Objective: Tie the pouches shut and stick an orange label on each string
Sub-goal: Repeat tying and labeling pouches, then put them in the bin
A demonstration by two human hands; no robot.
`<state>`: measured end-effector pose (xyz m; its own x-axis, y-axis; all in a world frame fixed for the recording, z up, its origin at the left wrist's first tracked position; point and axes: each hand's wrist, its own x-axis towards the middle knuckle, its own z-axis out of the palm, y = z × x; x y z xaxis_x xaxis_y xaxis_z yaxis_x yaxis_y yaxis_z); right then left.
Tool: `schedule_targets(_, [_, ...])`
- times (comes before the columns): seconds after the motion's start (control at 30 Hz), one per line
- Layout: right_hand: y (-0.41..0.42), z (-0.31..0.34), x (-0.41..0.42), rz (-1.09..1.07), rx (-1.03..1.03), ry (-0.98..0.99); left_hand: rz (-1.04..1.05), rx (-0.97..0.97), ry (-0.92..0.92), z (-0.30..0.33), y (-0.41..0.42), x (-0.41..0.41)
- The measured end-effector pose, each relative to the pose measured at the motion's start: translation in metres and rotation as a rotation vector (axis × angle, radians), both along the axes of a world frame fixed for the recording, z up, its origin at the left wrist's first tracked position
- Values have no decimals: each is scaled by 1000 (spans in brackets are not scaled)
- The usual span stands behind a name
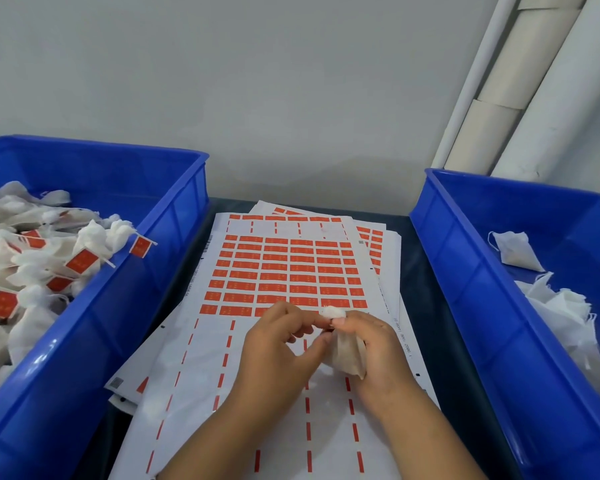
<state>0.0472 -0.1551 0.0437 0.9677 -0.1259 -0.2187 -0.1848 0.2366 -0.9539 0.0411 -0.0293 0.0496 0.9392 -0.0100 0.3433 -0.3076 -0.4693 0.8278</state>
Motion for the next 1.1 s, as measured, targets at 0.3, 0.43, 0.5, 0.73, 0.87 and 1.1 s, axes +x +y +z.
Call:
schedule_targets(0.3, [2,1,-1,39,-3,16,80,143,-103,-8,4,4])
schedule_targets(0.43, [2,1,-1,28,-59,19,74,149,-41,-7,2,2])
schedule_targets(0.5, [4,2,-2,59,-92,7,68,171,-17,-8,1,2])
schedule_targets(0.73, [8,7,-4,66,-186,-44,79,222,50,-10,5,4])
schedule_targets(0.87, [9,5,-2,44,-158,-31,82,232,77,-11,5,5])
schedule_targets(1.1, [8,2,-1,115,-296,-34,124,280,148,-10,13,16])
